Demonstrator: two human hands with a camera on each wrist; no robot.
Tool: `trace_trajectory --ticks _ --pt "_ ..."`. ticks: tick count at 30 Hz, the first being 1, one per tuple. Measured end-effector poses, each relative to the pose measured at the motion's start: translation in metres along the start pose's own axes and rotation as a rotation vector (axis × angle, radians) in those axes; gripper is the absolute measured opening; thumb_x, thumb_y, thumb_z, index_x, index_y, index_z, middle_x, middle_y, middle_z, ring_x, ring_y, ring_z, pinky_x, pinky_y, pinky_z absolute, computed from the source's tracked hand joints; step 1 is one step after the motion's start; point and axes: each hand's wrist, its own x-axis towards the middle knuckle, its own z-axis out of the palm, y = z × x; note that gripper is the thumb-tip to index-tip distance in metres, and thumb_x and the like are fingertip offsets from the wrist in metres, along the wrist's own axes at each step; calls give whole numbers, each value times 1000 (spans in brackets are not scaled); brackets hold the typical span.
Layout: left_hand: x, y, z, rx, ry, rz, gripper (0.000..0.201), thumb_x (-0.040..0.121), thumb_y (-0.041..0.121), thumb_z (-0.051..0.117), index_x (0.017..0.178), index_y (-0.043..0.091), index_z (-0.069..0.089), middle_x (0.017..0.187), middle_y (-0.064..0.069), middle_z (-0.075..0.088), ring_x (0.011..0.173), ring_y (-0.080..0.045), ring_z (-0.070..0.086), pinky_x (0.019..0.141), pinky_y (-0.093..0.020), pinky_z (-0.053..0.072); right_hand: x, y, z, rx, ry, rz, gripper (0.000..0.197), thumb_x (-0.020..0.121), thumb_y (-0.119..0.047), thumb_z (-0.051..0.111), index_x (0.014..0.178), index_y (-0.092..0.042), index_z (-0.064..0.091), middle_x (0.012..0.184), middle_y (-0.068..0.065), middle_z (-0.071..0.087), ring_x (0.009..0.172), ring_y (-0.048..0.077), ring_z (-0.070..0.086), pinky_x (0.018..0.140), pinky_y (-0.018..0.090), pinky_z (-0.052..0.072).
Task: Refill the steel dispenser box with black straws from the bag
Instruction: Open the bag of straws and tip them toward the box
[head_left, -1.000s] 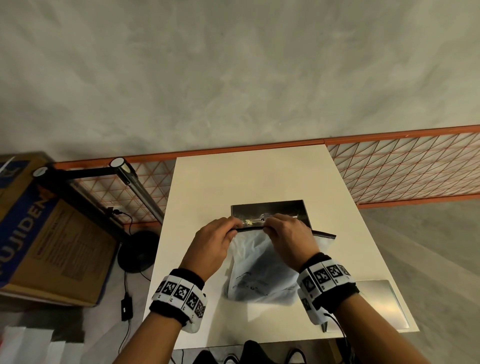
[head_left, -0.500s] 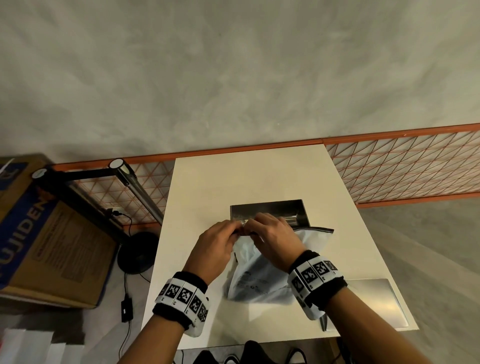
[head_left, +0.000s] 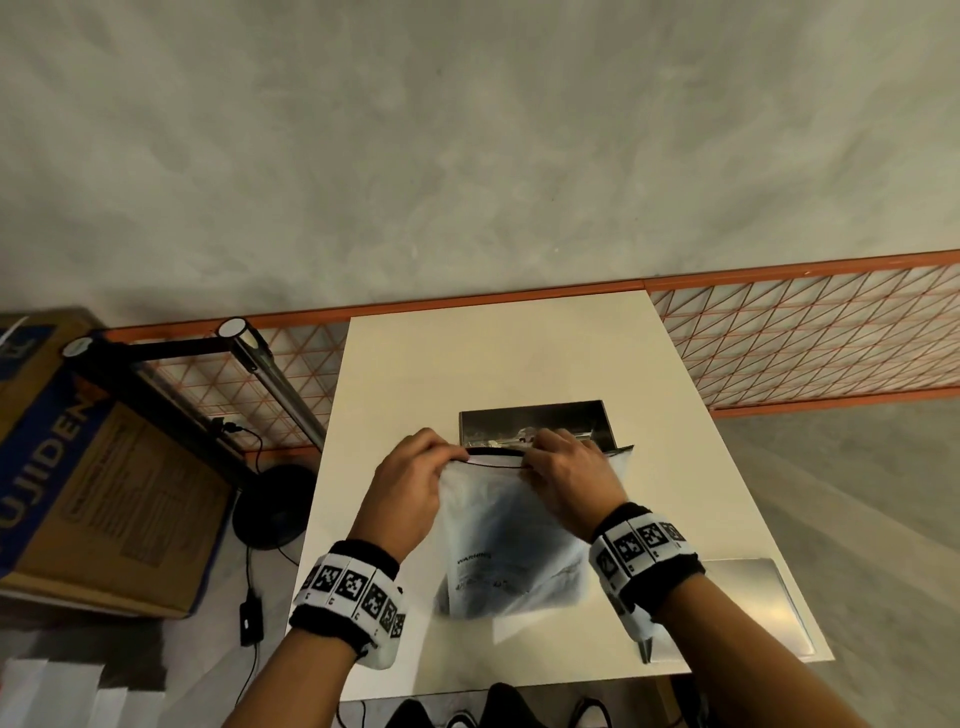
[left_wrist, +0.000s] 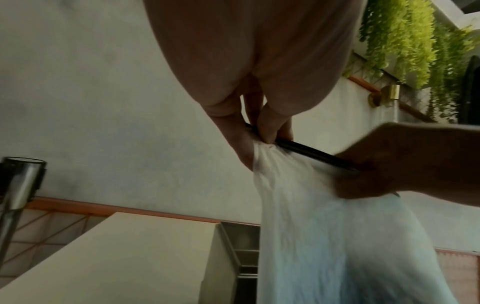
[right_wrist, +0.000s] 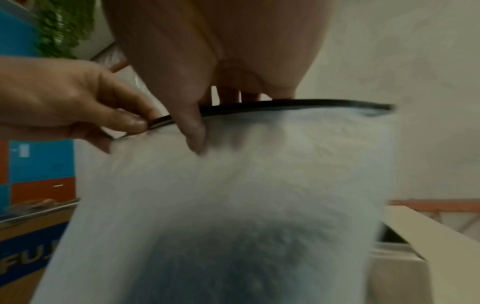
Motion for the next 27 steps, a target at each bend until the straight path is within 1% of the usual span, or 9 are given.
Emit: trace_trajectory --ticks 4,8,13,16,19,20,21,24,27 --pt "-4 -14 -7 30 45 -58 40 91 -13 59 104 19 78 98 11 61 93 -14 63 85 -37 55 -7 28 -12 -38 13 88 17 87 -34 68 77 -21 71 88 -4 63 82 24 63 67 37 50" --pt "-5 -18 -13 35 84 -83 36 93 -10 59 103 20 77 97 11 61 92 -14 63 84 -38 55 -14 48 -33 -11 -78 206 23 93 -42 59 85 -25 73 95 -8 62 88 20 63 71 33 49" --pt "-4 -1 -16 -13 156 -72 29 97 -4 58 103 19 76 98 12 59 88 -11 60 79 -30 51 -23 41 -51 100 -15 301 50 91 -64 47 66 -25 67 80 -13 58 65 14 58 58 30 46" --pt "-4 8 -8 -83 170 -65 24 97 0 61 100 18 76 98 11 61 82 -7 62 76 -27 52 -21 35 -44 126 2 355 58 95 -61 43 60 -19 61 75 -8 57 63 19 57 56 32 45" --pt "-1 16 2 -117 174 -79 17 101 10 62 92 17 74 93 9 64 83 -8 64 76 -30 52 -20 31 -26 146 -142 376 26 90 -42 58 78 -20 66 90 -2 62 78 28 64 68 39 54" --pt "0 20 5 -139 185 -92 16 102 13 62 89 16 72 89 8 65 82 -7 63 76 -30 51 -20 29 -24 175 -153 372 12 87 -34 62 87 -23 66 95 -2 63 82 28 65 70 39 54" --pt "1 25 6 -162 199 -121 15 102 16 63 88 16 68 86 8 65 81 -8 62 75 -29 50 -21 27 -23 227 -135 364 10 84 -27 65 94 -24 65 96 -2 65 83 26 64 71 37 54" --pt "0 32 7 -192 167 -322 21 96 29 71 101 16 55 94 4 64 83 -12 56 71 -23 39 -23 20 -23 409 -48 337 29 84 -8 61 109 -23 61 93 -4 67 71 16 61 65 33 54" --pt "-4 25 12 -106 -65 -586 40 93 38 71 118 15 48 115 -5 60 102 -26 57 81 -31 41 -29 19 -20 569 -19 439 48 83 -4 56 123 -30 52 92 -2 64 71 20 63 64 34 54"
